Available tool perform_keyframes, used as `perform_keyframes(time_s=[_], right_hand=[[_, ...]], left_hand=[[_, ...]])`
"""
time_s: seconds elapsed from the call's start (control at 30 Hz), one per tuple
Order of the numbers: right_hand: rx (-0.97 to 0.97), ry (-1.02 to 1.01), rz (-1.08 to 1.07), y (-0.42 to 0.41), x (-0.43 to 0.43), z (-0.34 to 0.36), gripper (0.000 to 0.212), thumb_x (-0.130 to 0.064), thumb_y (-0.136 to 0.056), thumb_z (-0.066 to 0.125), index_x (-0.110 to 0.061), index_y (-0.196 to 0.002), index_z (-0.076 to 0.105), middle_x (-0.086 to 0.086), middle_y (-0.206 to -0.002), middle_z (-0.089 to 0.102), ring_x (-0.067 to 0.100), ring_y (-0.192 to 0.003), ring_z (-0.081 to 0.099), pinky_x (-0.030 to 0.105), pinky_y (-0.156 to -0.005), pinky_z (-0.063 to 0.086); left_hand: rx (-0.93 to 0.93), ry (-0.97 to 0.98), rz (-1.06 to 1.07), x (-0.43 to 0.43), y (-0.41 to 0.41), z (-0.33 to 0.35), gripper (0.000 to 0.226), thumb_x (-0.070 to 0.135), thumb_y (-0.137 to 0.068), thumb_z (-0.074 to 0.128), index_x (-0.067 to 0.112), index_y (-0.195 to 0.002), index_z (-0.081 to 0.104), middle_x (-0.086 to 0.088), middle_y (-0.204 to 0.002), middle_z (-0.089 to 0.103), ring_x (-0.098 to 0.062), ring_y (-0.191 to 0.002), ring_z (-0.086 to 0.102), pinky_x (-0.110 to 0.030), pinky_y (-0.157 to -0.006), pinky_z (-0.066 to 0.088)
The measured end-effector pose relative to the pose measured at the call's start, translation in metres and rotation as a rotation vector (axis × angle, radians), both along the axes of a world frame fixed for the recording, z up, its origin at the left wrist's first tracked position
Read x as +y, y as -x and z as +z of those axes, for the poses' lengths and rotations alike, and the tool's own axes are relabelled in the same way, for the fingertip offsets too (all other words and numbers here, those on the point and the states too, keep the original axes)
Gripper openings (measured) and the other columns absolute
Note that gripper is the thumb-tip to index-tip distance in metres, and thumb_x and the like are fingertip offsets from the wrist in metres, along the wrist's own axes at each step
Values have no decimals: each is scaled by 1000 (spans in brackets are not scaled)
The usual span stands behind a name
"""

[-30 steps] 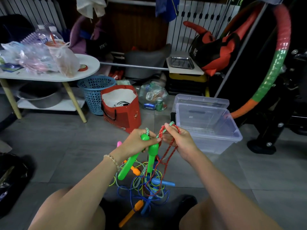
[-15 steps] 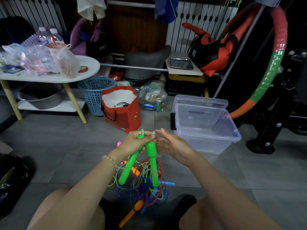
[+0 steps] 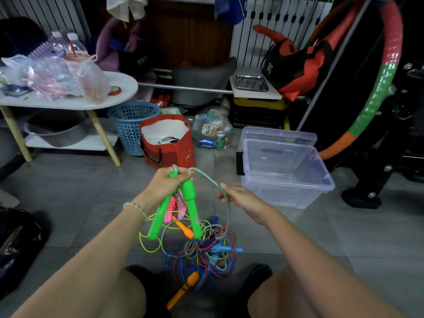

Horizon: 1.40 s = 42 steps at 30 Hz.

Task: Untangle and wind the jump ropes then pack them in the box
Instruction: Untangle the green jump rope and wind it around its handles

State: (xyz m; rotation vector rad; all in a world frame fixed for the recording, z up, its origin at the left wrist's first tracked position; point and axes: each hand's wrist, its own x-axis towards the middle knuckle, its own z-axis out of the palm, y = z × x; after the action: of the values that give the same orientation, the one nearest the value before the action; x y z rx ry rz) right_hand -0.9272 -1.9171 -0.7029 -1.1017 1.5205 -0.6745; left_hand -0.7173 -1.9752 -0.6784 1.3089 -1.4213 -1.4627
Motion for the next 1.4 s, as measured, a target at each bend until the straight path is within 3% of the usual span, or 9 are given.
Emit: perform_keyframes(time_s=[0.1,0.27,0.43,0.6,0.8,0.97,1.13,1.3,1.4], right_hand=[[-13,-107,-9,13,-2,-17,29,-40,-97,43,-21,-109,62,-9,-103,65,10,-98,56,33,-100,32],[18,-235,-15,20,-19,-58,27,-39,-97,44,-21,-106,63,-2,-109,63,14,-96,53,31,-88,36],[34,-329,-152,15,-35,-118,33,-32,-99,44,-9,-113,61,14,-115,61,26,-106,58,27,-77,38],[17,-427,-263,18,-50,-193,29,-34,-97,48,-10,-108,60,6,-103,58,15,-80,54,25,-68,37],[-87,-467,-329,8,-76,-259,39,-30,-99,45,-8,-131,48,11,-133,53,22,-103,54,21,-65,40],[-226,-543,-363,-5,-97,-299,37,-34,-96,50,-15,-127,49,2,-115,59,16,-85,61,29,-77,49],[-289,-566,-341,-16,-106,-319,34,-24,-100,44,-11,-131,46,2,-99,54,14,-75,51,25,-63,45],[-155,-577,-263,-31,-119,-330,35,-30,-98,47,-16,-128,54,-6,-106,53,12,-96,50,33,-83,46],[-276,-667,-354,-44,-129,-329,29,-30,-99,45,-10,-116,55,4,-84,62,15,-69,59,28,-63,51]], left_hand=[[-172,-22,-123,-1,-5,-14,8,11,-90,62,7,-85,67,4,-54,63,0,-32,43,-13,-35,35],[-296,-79,-190,-12,1,-56,9,11,-88,65,9,-79,65,9,-40,54,-2,-30,41,-15,-33,35],[-428,-140,-285,-18,12,-121,14,12,-88,66,18,-75,64,10,-47,57,0,-31,45,-12,-37,38],[-466,-256,-273,-32,14,-184,12,18,-84,71,13,-92,64,3,-61,63,-1,-29,42,-14,-35,38],[-497,-318,-181,-63,14,-249,26,17,-83,73,3,-102,64,4,-65,57,-7,-36,41,-15,-36,37],[-452,-346,-165,-84,22,-286,23,19,-84,71,9,-103,65,8,-73,65,-6,-41,48,-16,-43,43],[-455,-363,-157,-92,30,-313,20,21,-83,72,16,-100,65,0,-75,63,-12,-49,47,-17,-47,42],[-490,-353,-91,-92,26,-335,18,21,-82,73,14,-98,68,2,-70,61,-7,-47,46,-17,-46,40],[-564,-317,-35,-93,22,-341,15,22,-85,69,10,-95,69,-5,-79,65,-14,-59,56,-22,-60,47]])
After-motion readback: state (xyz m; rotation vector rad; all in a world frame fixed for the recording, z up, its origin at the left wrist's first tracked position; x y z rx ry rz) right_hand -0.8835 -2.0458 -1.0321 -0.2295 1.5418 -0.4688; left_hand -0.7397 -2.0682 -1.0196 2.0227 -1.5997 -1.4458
